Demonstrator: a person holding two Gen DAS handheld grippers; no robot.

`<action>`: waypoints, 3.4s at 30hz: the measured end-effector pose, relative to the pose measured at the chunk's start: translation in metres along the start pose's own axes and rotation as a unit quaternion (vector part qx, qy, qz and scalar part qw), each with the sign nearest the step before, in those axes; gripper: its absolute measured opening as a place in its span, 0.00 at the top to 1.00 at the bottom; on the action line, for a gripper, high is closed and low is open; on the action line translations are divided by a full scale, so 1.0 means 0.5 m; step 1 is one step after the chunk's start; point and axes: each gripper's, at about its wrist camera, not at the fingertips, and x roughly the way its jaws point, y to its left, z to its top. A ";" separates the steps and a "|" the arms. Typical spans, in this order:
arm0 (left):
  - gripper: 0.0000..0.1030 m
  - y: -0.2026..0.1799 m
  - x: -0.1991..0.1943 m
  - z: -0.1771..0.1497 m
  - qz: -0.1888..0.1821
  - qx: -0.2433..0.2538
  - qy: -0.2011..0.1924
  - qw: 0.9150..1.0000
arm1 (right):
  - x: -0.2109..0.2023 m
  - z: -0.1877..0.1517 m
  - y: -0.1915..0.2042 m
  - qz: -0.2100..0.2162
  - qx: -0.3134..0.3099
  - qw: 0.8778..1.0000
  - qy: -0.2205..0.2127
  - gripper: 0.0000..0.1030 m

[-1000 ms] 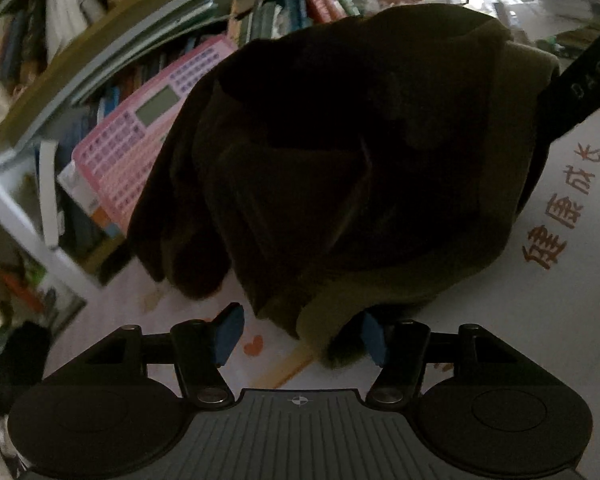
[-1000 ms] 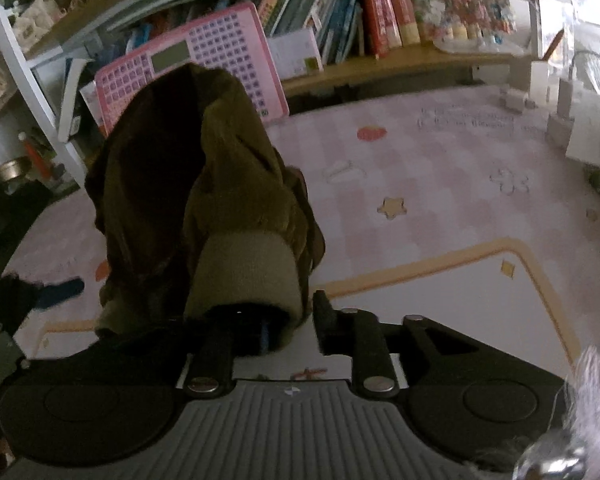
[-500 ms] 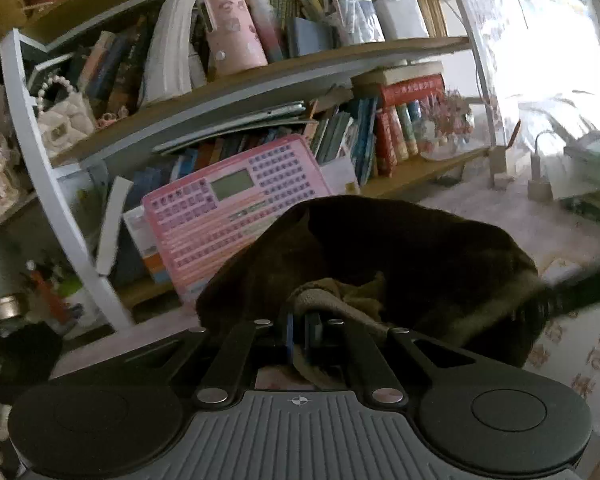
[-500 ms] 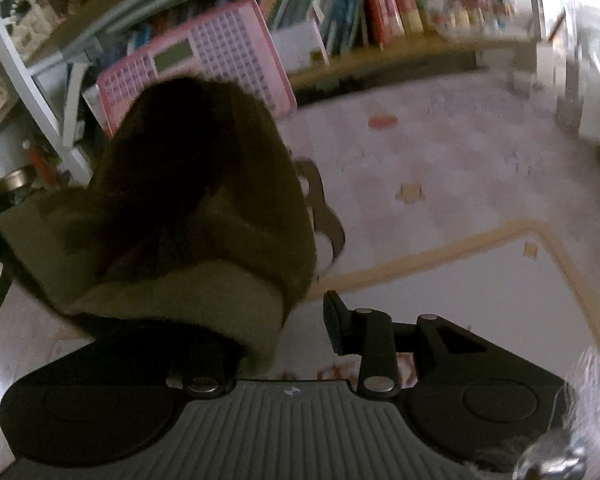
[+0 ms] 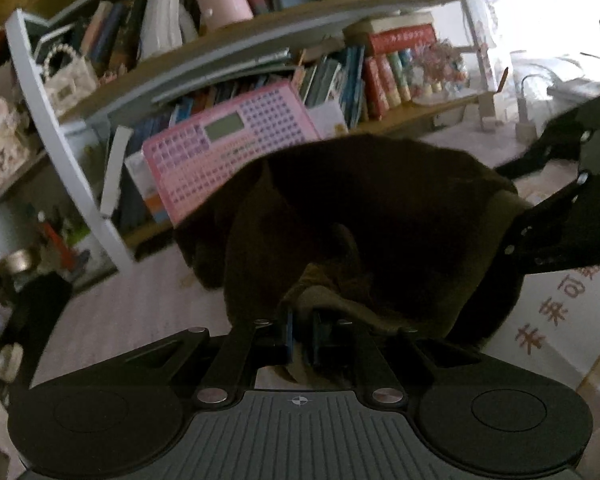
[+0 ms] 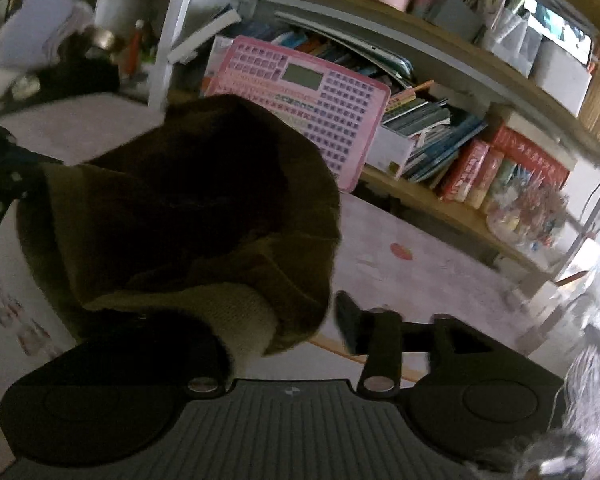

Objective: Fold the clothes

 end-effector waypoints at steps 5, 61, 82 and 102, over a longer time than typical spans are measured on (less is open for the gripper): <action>0.82 -0.010 0.014 -0.036 0.038 -0.019 0.033 0.999 | -0.006 -0.019 -0.009 0.004 -0.025 1.000 -0.001 0.41; 0.91 0.139 -0.089 0.192 0.066 -0.013 -0.097 0.993 | -0.109 0.088 -0.075 0.082 0.030 0.992 -0.094 0.93; 0.91 0.518 -0.201 0.250 -0.041 -0.035 -0.419 0.906 | -0.366 0.318 0.136 -0.200 0.052 0.944 -0.257 0.94; 0.91 0.491 -0.107 0.573 -0.337 -0.095 -0.500 0.792 | -0.503 0.500 0.178 -0.525 -0.058 0.826 -0.199 0.95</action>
